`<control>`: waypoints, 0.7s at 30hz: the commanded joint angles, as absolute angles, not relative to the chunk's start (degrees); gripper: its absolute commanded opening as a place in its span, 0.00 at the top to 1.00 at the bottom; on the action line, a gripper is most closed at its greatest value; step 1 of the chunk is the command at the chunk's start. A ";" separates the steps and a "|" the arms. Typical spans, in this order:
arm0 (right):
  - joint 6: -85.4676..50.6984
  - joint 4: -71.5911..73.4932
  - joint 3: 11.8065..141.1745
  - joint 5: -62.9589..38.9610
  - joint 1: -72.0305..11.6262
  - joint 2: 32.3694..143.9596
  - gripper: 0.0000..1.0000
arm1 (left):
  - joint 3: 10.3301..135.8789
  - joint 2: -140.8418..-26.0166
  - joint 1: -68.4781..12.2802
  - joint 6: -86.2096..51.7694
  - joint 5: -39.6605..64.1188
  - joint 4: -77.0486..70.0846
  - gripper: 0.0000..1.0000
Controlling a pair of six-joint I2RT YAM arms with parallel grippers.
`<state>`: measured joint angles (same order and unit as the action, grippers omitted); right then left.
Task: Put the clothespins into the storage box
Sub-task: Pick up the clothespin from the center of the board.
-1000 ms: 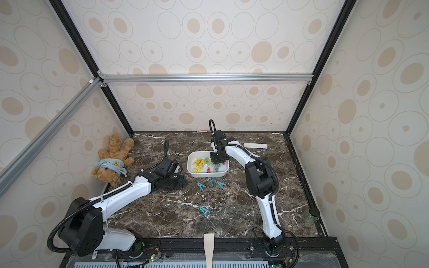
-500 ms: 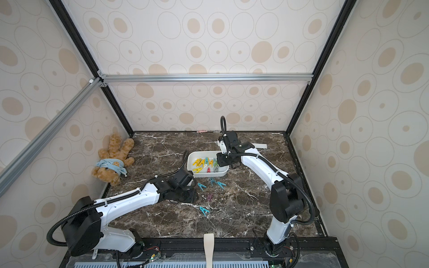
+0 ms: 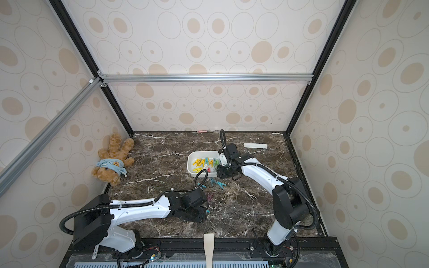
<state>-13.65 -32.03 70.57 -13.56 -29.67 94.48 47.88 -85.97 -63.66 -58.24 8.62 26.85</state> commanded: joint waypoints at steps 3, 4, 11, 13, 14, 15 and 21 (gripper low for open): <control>-13.12 -30.39 70.50 -15.20 -29.88 92.82 0.67 | 50.26 -88.07 -64.17 -61.26 6.42 25.93 0.51; -13.09 -30.33 70.55 -15.29 -29.88 92.81 0.67 | 50.72 -88.72 -64.18 -61.26 6.33 26.05 0.51; -12.00 -30.42 70.16 -15.56 -29.88 92.74 0.66 | 52.47 -91.97 -63.76 -60.82 5.59 26.19 0.51; -11.50 -30.65 70.05 -15.39 -29.81 92.72 0.67 | 52.47 -92.58 -63.40 -60.91 5.49 26.02 0.51; -11.33 -30.75 70.08 -15.36 -29.80 92.80 0.67 | 52.47 -92.70 -63.32 -60.99 5.37 25.94 0.51; -11.04 -30.92 70.06 -15.34 -29.80 92.81 0.67 | 52.49 -92.79 -63.12 -61.00 5.19 25.80 0.51; -10.55 -31.12 70.22 -15.53 -29.79 93.07 0.67 | 52.03 -93.58 -61.90 -61.17 4.74 25.13 0.57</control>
